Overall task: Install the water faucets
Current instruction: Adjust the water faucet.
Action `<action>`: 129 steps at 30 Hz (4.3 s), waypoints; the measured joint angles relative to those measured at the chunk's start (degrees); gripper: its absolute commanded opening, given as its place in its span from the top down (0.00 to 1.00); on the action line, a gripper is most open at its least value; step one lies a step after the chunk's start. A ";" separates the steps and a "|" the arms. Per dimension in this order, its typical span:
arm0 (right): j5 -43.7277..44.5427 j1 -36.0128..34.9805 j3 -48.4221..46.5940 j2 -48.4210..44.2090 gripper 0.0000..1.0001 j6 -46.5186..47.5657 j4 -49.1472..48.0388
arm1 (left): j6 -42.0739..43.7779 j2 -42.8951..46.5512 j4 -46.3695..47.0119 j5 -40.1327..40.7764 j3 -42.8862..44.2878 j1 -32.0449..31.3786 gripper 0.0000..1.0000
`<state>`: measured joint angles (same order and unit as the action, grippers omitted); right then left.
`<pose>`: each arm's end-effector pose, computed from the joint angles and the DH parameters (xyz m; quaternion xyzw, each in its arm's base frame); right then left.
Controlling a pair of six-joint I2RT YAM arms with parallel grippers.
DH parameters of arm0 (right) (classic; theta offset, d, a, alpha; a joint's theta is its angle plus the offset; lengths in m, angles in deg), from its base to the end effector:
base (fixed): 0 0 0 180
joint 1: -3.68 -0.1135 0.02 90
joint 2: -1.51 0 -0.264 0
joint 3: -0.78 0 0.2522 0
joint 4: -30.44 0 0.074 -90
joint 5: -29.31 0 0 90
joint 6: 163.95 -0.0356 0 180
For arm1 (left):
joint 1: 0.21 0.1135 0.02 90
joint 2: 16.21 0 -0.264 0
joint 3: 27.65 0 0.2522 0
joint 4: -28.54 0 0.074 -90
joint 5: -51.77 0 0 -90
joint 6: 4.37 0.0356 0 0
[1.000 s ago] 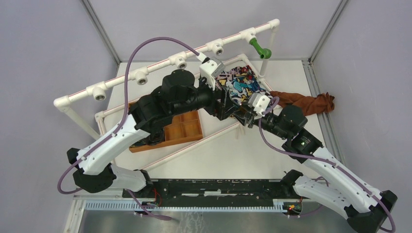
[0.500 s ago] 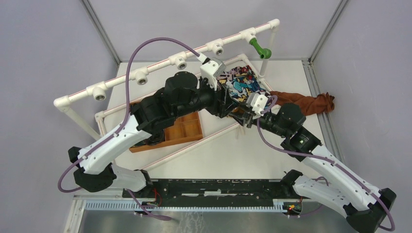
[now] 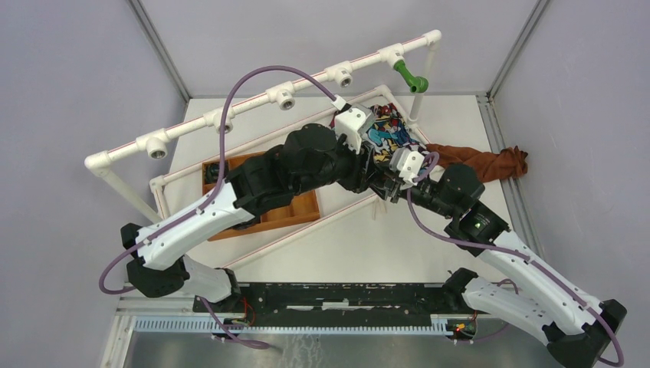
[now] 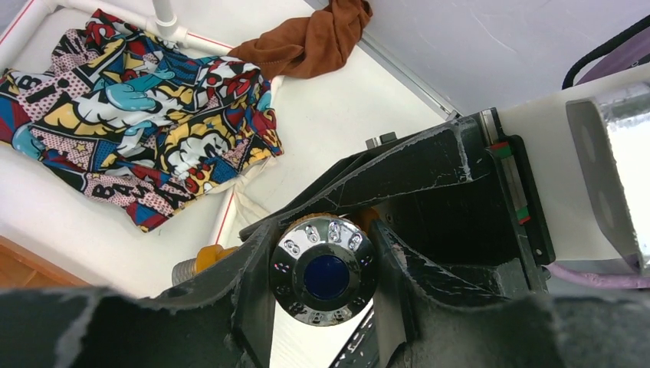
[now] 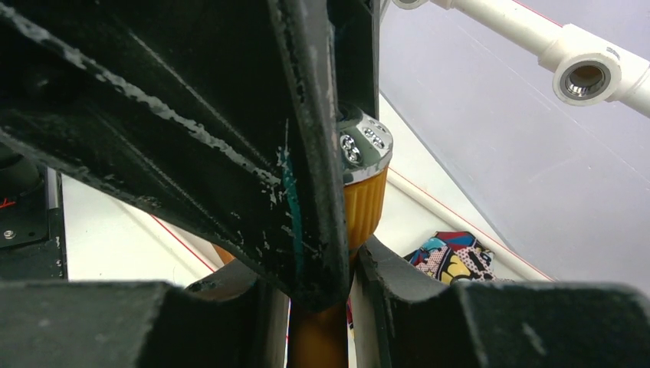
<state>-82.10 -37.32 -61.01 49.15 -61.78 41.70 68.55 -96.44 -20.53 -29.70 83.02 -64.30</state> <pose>0.1376 0.1369 0.3756 -0.4234 0.5452 0.3012 0.6578 0.1341 -0.2640 0.4666 0.2833 0.7601 -0.3326 0.4811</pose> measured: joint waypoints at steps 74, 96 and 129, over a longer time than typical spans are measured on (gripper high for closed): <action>0.76 -4.94 3.58 7.85 0.49 -3.76 -19.04 | 5.38 6.78 -0.37 -13.22 -7.10 11.08 0.98; 0.66 -5.14 3.61 10.16 0.47 -3.48 -21.03 | 5.31 7.28 -0.98 -15.06 -7.08 11.37 0.98; 1.51 -5.14 9.18 10.40 0.39 -7.04 -31.54 | 5.22 8.48 -0.79 -16.31 -7.96 11.37 0.98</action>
<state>-80.60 -42.45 -51.83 59.56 -68.82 10.16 73.77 -87.96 -21.31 -46.00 75.06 -52.94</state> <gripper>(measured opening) 0.635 0.495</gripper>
